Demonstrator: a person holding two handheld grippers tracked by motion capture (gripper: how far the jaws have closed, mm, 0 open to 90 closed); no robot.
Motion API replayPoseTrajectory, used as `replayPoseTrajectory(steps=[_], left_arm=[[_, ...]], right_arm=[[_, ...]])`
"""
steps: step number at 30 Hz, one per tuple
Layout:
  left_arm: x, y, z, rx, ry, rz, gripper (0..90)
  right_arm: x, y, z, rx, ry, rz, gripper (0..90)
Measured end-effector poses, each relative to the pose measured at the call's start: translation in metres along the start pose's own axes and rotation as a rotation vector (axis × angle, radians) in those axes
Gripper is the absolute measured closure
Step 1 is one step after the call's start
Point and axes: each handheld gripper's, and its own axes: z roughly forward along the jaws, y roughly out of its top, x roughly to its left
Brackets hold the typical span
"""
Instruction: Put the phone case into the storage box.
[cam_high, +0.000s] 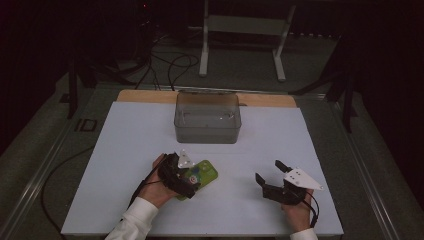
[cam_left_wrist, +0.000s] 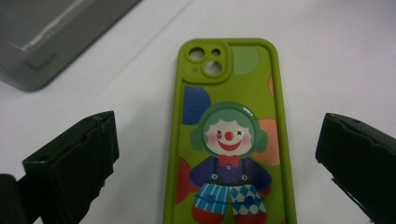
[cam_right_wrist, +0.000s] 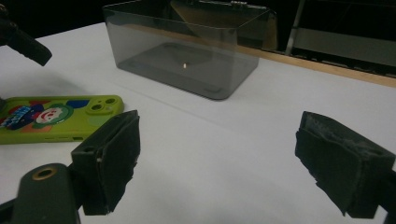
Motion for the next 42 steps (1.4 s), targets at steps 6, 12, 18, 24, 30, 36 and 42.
replayPoseTrajectory(steps=[6, 12, 18, 24, 30, 36, 42], left_arm=[[-0.001, -0.001, 0.006, 0.069, -0.019, 0.004, 0.0], [-0.003, -0.004, 0.014, 0.118, -0.038, -0.011, 0.9], [-0.005, -0.010, 0.019, 0.127, -0.007, -0.015, 5.9], [-0.004, -0.016, 0.024, 0.139, -0.024, -0.047, 10.6], [-0.002, -0.016, 0.023, 0.152, -0.034, -0.049, 14.2], [-0.002, -0.012, 0.023, 0.188, -0.038, -0.044, 14.7], [-0.004, -0.013, 0.022, 0.179, -0.029, -0.042, 15.9]], right_arm=[[0.000, 0.000, 0.000, 0.001, 0.000, 0.000, 14.1], [-0.001, 0.000, 0.000, 0.001, -0.003, -0.001, 14.1], [-0.002, 0.000, 0.000, -0.002, -0.005, 0.003, 14.1], [-0.002, 0.000, 0.000, -0.002, -0.003, 0.003, 14.1], [-0.002, 0.000, 0.000, -0.002, -0.005, 0.003, 14.2], [-0.002, 0.000, -0.001, -0.002, -0.007, 0.008, 14.2], [-0.002, 0.000, 0.000, -0.002, -0.002, 0.005, 14.1]])
